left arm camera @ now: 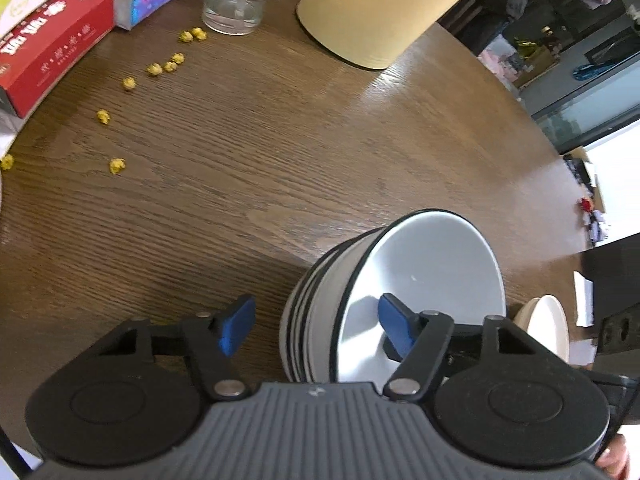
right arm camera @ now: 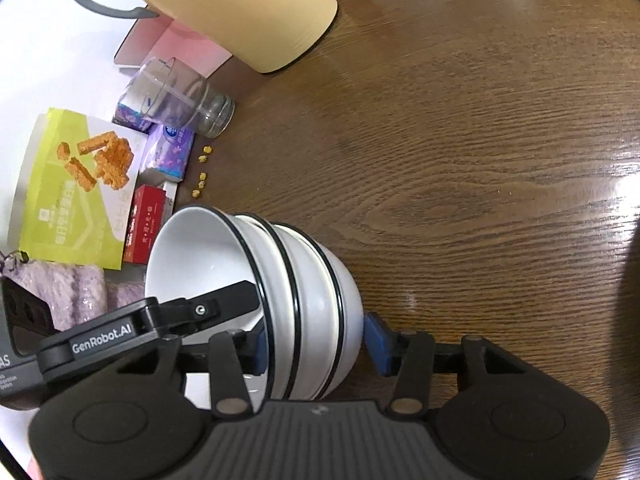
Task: Organize plates and bowls
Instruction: 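Lift the stacked white bowls with both grippers and carry them toward the cream plates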
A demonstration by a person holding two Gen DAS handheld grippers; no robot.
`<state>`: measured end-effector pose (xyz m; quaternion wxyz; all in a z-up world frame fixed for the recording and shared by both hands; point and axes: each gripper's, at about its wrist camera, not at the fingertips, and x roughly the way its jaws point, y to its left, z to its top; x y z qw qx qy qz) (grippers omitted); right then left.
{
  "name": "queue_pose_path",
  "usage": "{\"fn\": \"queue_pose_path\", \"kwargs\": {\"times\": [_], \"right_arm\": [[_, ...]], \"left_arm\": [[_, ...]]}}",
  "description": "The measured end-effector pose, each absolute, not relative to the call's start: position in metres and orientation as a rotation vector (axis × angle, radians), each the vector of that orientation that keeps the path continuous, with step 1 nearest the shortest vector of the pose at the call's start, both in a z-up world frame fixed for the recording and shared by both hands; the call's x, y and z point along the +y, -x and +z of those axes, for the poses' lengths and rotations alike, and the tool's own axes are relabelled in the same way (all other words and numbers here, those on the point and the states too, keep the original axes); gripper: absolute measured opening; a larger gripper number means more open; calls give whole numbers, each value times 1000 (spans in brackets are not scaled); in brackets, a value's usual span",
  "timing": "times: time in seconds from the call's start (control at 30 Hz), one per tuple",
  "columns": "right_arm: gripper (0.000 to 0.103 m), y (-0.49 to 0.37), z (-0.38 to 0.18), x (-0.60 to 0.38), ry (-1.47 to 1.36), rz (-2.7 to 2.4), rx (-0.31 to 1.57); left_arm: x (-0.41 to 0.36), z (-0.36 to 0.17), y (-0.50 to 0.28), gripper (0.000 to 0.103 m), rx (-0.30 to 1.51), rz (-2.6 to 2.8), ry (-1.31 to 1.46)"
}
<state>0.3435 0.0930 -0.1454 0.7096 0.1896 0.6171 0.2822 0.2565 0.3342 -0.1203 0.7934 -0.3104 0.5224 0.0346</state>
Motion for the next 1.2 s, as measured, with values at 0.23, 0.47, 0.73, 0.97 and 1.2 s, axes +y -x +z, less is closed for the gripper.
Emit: {"fn": "queue_pose_path", "kwargs": {"times": [0.23,0.47,0.73,0.97,1.2], "right_arm": [[47,-343,-147,91,-443,624,1362],[47,-341,-146,91,-422,638,1348],[47,-341,-145,92,-409,646,1339],[47,-340,-145,92,-409,651,1338],[47,-340,-144,92,-408,655,1336]], "left_arm": [[334,-120,-256,54,1104,29,680],[335,-121,-253,52,1094,15,657],[331,-119,-249,51,1084,7,634],[328,-117,-249,51,1081,9,616],[326,-115,-249,51,1077,13,603]]}}
